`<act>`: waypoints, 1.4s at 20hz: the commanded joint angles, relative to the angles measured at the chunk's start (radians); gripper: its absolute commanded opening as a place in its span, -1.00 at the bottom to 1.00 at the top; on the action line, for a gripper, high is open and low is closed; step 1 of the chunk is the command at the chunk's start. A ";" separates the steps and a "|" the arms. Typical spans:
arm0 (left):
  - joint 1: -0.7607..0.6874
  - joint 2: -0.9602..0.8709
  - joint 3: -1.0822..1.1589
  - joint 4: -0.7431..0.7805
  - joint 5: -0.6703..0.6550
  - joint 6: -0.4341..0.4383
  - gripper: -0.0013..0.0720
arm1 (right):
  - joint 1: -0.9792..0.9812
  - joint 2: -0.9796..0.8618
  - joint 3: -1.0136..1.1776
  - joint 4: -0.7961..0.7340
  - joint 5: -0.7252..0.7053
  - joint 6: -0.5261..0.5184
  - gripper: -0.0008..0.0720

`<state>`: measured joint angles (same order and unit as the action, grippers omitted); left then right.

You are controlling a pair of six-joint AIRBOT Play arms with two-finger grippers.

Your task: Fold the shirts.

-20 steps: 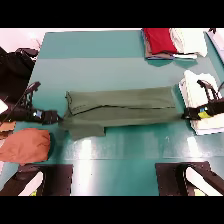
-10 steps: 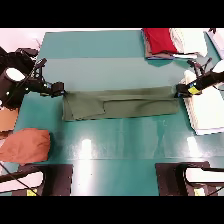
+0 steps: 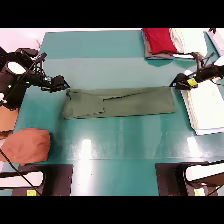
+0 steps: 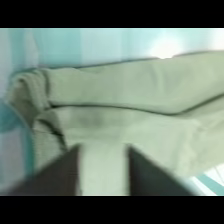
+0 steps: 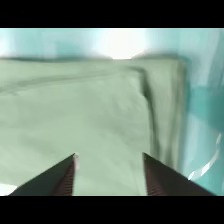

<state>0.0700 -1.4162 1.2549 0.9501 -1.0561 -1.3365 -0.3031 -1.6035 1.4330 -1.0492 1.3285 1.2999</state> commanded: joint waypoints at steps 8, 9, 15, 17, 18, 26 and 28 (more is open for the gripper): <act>-0.217 -0.018 0.017 -0.102 0.100 -0.021 -0.89 | -0.121 -0.101 -0.164 0.117 0.018 -0.104 0.45; -0.254 -0.028 0.018 -0.103 0.120 -0.028 -0.89 | -0.101 -0.116 -0.171 0.155 -0.001 -0.105 0.40; -0.438 -0.122 0.019 -0.105 0.256 -0.070 -0.89 | -0.014 -0.105 -0.068 0.194 -0.011 -0.148 -0.92; -0.483 -0.169 0.036 -0.107 0.301 -0.070 -0.89 | 0.011 -0.051 0.003 0.194 0.033 -0.148 -0.92; -0.502 -0.208 0.068 -0.109 0.295 -0.069 -0.89 | 0.022 -0.018 0.038 0.195 0.053 -0.147 -0.92; -0.611 -0.492 0.406 -0.121 0.250 -0.072 -0.89 | 0.222 0.162 0.285 0.195 0.115 -0.038 -0.92; -0.629 -0.525 0.442 -0.122 0.241 -0.077 -0.89 | 0.278 0.165 0.343 0.195 0.118 -0.009 -0.92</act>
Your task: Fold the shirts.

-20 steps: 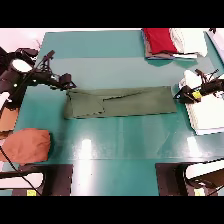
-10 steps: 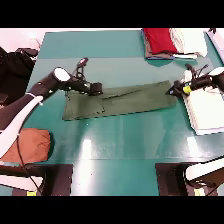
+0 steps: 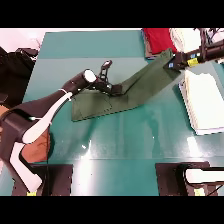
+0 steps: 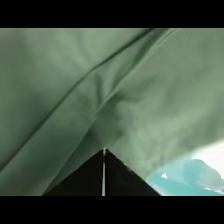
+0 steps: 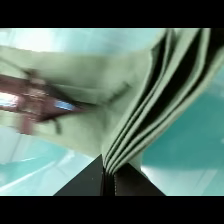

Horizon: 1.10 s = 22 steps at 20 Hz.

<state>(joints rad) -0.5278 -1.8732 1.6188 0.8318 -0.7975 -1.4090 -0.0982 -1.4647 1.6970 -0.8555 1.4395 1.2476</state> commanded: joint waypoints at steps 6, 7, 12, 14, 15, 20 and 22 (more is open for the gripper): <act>-0.043 -0.086 0.085 -0.001 -0.029 -0.006 -0.89 | 0.204 0.026 0.129 0.000 -0.004 0.080 -0.92; -0.039 -0.086 0.085 0.000 -0.034 -0.008 -0.89 | 0.221 0.026 0.128 0.000 -0.009 0.080 -0.92; 0.078 -0.039 0.150 0.025 -0.187 -0.009 -0.89 | 0.303 0.026 0.128 0.002 -0.054 0.099 -0.92; 0.167 0.047 0.151 0.053 -0.205 -0.008 -0.89 | 0.359 0.020 0.128 0.004 -0.098 0.099 -0.92; 0.217 0.098 0.151 0.065 -0.217 -0.004 -0.89 | 0.393 0.007 0.128 0.036 -0.127 0.099 -0.92; 0.490 0.388 0.151 0.188 -0.281 -0.004 -0.89 | 0.629 -0.158 0.128 0.301 -0.411 0.002 -0.92; 0.569 0.481 0.151 0.226 -0.282 -0.004 -0.89 | 0.740 -0.243 0.129 0.394 -0.583 -0.095 -0.56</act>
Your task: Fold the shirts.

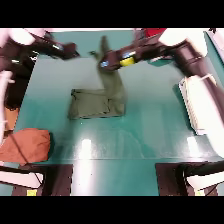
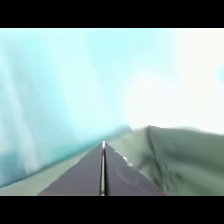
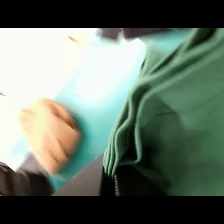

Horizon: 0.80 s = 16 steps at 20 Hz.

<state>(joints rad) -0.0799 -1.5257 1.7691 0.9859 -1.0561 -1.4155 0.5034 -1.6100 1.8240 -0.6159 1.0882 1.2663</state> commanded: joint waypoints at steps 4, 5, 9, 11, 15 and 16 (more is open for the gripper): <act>0.191 0.216 0.001 0.085 -0.042 0.005 -0.89 | 0.207 -0.214 0.092 0.135 -0.252 -0.153 0.06; 0.190 0.220 -0.001 0.084 -0.058 0.016 -0.89 | 0.187 -0.208 0.101 0.082 -0.203 -0.148 -0.11; 0.120 0.219 -0.002 0.087 -0.084 0.043 -0.89 | 0.043 -0.119 -0.009 -0.117 -0.037 -0.089 -0.14; 0.070 0.219 -0.002 0.089 -0.083 0.064 -0.89 | -0.056 -0.037 -0.169 -0.189 0.008 -0.048 -0.14; -0.019 0.219 -0.002 0.089 -0.080 0.085 -0.89 | -0.254 0.112 -0.541 -0.222 -0.014 0.018 -0.13; -0.037 0.219 -0.002 0.088 -0.081 0.089 -0.89 | -0.291 0.131 -0.620 -0.211 -0.049 0.018 -0.02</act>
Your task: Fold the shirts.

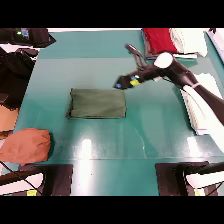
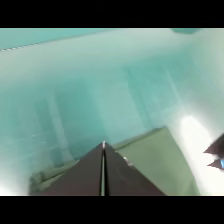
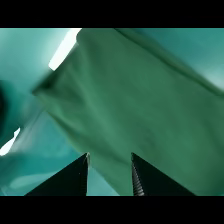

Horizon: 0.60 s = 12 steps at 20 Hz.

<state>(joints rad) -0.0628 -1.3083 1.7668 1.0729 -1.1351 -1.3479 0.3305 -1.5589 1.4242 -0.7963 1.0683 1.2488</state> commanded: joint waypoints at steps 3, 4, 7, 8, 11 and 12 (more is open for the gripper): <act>-0.083 0.002 0.000 -0.002 0.002 0.022 -0.89 | -0.187 0.066 -0.381 0.109 -0.102 0.034 0.77; -0.085 0.002 0.000 -0.002 0.002 0.022 -0.89 | -0.190 0.040 -0.396 0.160 -0.099 0.032 0.74; -0.085 0.002 0.000 -0.002 0.001 0.021 -0.88 | -0.144 -0.053 -0.386 0.319 -0.109 -0.049 0.64; -0.085 0.001 0.000 -0.002 0.001 0.021 -0.89 | -0.116 -0.086 -0.364 0.364 -0.109 -0.069 0.61; -0.085 0.002 0.000 -0.003 -0.002 0.021 -0.89 | -0.010 -0.193 -0.244 0.390 -0.135 -0.072 0.59; -0.085 0.002 0.000 -0.003 -0.003 0.021 -0.89 | 0.020 -0.225 -0.203 0.400 -0.145 -0.072 0.43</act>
<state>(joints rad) -0.1459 -1.3071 1.7668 1.0714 -1.1343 -1.3277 0.2768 -1.6981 1.1435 -0.4622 0.9535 1.1954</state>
